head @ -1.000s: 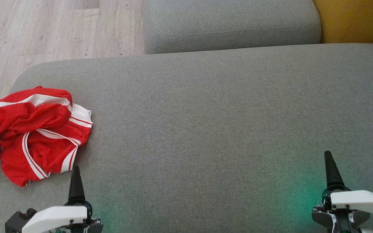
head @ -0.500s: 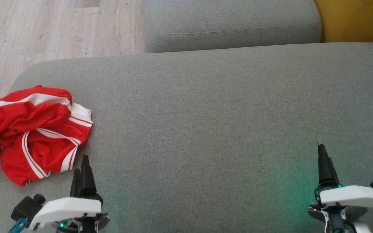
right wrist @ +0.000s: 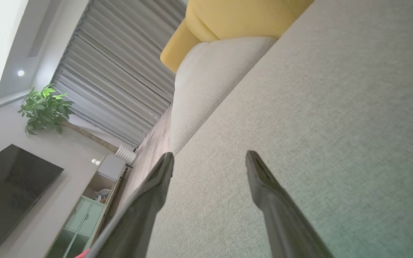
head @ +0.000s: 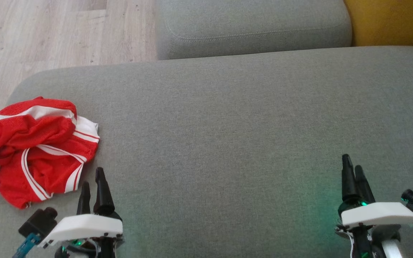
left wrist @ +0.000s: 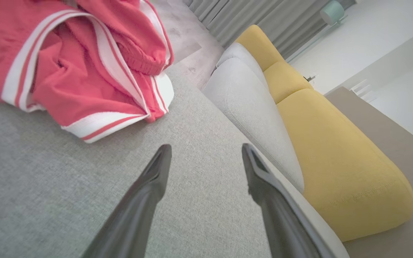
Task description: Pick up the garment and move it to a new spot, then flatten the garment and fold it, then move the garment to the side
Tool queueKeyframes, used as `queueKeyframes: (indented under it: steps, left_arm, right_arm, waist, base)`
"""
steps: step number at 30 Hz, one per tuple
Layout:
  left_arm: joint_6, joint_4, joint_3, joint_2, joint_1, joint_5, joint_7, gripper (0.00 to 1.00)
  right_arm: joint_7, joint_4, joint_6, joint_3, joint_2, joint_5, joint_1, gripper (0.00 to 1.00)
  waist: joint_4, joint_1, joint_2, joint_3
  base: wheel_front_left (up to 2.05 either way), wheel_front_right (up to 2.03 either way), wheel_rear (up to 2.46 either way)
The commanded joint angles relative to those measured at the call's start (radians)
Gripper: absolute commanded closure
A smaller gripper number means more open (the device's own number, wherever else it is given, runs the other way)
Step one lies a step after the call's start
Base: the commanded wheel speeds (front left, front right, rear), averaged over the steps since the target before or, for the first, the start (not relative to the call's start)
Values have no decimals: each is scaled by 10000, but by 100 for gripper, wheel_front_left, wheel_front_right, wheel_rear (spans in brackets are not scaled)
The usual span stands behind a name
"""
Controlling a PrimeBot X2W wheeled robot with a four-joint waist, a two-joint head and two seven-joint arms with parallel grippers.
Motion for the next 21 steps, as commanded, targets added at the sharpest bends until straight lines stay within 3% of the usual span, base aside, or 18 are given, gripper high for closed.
queueKeyframes:
  steps: [1,21]
  left_arm:
    - [89,-390,80,126,-492,350,-129,0]
    - [502,-665,-477,155,-473,2909,-717,0]
  right_arm:
    - [-133,-414,81,196,-104,-365,-583,0]
    - [-723,-690,108,625,-126,-2940,-601,0]
  waist:
    - [-12,0,0,-2]
    - [-142,0,0,-188]
  base:
    - [0,0,0]
    - [0,0,0]
